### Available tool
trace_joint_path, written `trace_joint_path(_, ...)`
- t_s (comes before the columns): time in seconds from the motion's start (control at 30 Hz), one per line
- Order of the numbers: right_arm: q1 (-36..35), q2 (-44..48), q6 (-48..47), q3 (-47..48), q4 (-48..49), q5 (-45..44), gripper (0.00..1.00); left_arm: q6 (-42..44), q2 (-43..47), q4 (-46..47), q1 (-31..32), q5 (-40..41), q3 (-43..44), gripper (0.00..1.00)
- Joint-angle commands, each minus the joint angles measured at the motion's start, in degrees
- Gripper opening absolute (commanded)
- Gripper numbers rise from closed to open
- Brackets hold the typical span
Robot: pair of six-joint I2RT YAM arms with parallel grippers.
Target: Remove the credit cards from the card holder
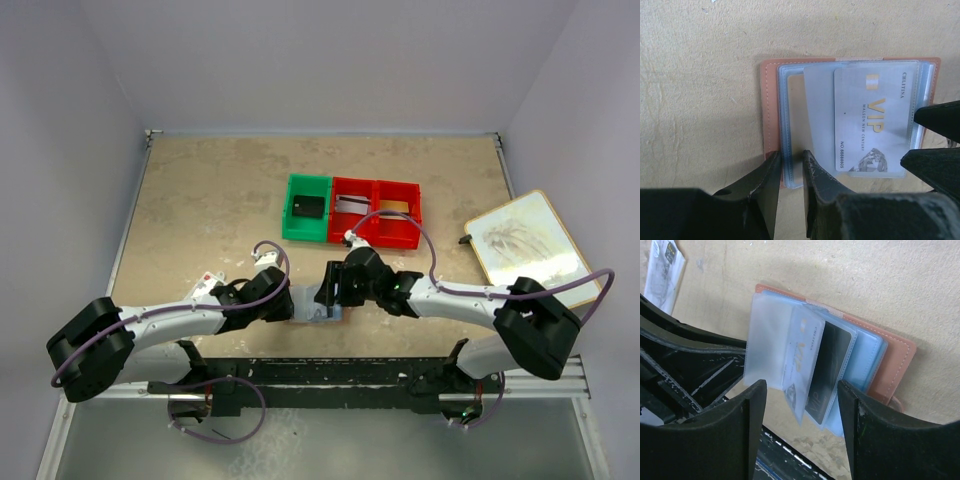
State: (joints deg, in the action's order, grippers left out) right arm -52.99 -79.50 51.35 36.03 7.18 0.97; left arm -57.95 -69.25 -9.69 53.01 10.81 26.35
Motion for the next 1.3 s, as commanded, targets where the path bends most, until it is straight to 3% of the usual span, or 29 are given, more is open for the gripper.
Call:
trace_joint_path(0.0,-0.36,1.69,-0.9,2.62,3.03,1.64,0.62,-0.12,-0.06,1.31,0.42,-0.08,-0.79,0.21)
trace_joint_path(0.23,-0.43,1.2,-1.06,2.16,4.91,3.68,0.62,-0.85,0.53,1.63,0.38,0.93,-2.16,0.23)
trace_joint_path(0.53,-0.42,1.91,-0.67,1.08,4.31,2.1,0.62,-1.74,6.44,-4.06,0.43,6.0,-1.75,0.36)
trace_joint_path(0.9,-0.44,1.68,1.05,-0.54,3.94,3.14,0.62,-2.95,17.47,-13.77,0.51,17.27,3.55,0.43)
trace_joint_path(1.03,-0.44,1.55,1.7,-1.18,4.07,2.64,0.62,-0.24,18.91,-6.31,0.5,12.29,3.84,0.45)
trace_joint_path(1.13,-0.44,1.71,2.25,-1.85,4.75,2.3,0.62,0.52,13.95,1.54,0.5,5.23,3.23,0.44)
trace_joint_path(1.27,-0.38,1.98,3.45,-2.94,5.84,1.75,0.63,-1.17,7.9,6.44,0.46,1.0,1.29,0.31)
